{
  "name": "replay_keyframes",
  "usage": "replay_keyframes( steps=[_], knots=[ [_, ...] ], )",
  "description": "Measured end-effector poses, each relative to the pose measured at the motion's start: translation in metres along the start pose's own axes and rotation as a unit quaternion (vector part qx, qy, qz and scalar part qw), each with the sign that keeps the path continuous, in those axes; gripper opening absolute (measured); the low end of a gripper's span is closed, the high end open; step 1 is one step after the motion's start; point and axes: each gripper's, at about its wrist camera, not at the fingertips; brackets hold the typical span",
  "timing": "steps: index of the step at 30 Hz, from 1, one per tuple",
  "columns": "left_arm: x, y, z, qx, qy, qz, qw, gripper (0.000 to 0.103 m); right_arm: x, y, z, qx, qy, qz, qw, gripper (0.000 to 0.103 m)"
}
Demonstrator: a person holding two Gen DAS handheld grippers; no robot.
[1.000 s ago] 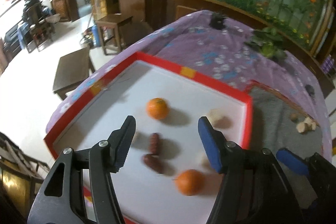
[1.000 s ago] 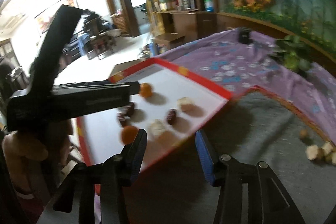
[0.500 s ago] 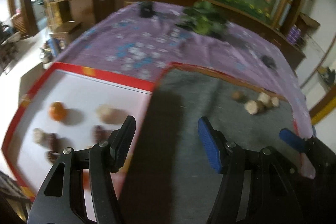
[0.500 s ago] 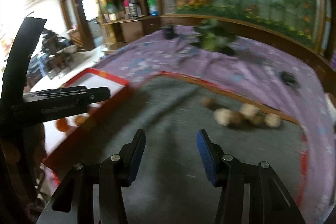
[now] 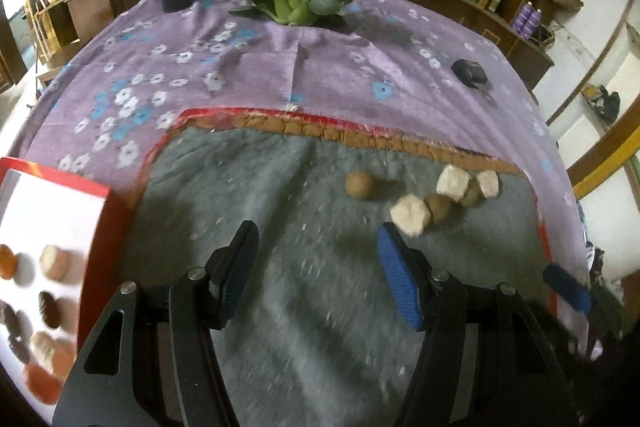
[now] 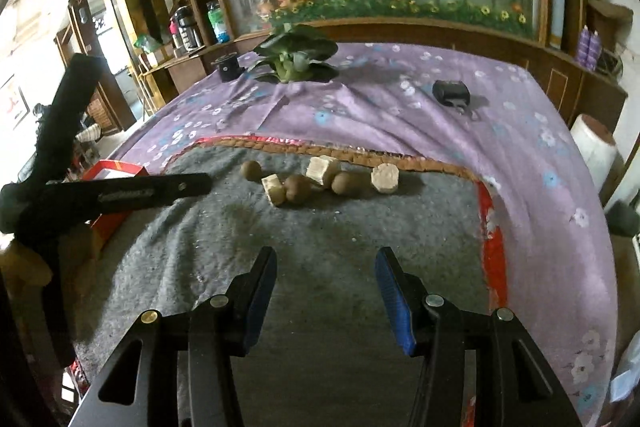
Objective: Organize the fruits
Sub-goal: 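Move both grippers back over the felt, then grasp a brown round ball with the left gripper while the right gripper grasps a round beige cake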
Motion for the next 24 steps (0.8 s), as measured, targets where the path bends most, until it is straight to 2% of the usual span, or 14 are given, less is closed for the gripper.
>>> replay_keyframes(
  steps=[5, 11, 12, 13, 14, 16, 18, 24],
  knots=[
    [0.002, -0.022, -0.018, -0.015, 0.033, 0.009, 0.9993, 0.062, 0.004, -0.005, -0.001, -0.001, -0.01, -0.018, 1.0, 0.05],
    [0.012, -0.041, -0.026, -0.035, 0.033, 0.018, 0.9987, 0.061, 0.001, -0.01, -0.004, -0.002, -0.006, -0.031, 0.999, 0.05],
    [0.013, -0.044, -0.026, -0.037, 0.033, 0.019, 0.9986, 0.053, 0.001, -0.011, -0.005, -0.002, -0.005, -0.033, 0.999, 0.05],
    [0.012, -0.047, -0.026, -0.042, 0.034, 0.018, 0.9984, 0.035, 0.001, -0.012, -0.005, -0.004, -0.006, -0.035, 0.999, 0.05],
    [0.012, -0.049, -0.027, -0.041, 0.031, 0.006, 0.9987, 0.027, 0.001, -0.013, -0.005, -0.005, -0.006, -0.037, 0.999, 0.05],
    [0.011, -0.049, -0.028, -0.038, 0.027, 0.015, 0.9988, 0.02, 0.0, -0.014, -0.005, -0.006, -0.007, -0.041, 0.999, 0.05],
    [0.008, -0.05, -0.029, -0.04, 0.03, 0.023, 0.9985, 0.02, 0.0, -0.015, -0.005, -0.008, -0.008, -0.042, 0.999, 0.05],
    [-0.003, -0.032, -0.02, -0.026, 0.033, 0.013, 0.999, 0.02, -0.007, -0.02, -0.012, -0.017, -0.007, -0.072, 0.997, 0.05]
  ],
)
Point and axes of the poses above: each gripper's, at about its wrist camera, not at the fingertips, and y roughly against the way its jaws point, x to its right, z to its underside, and after that the axes turned 1 degree about z, right-handed
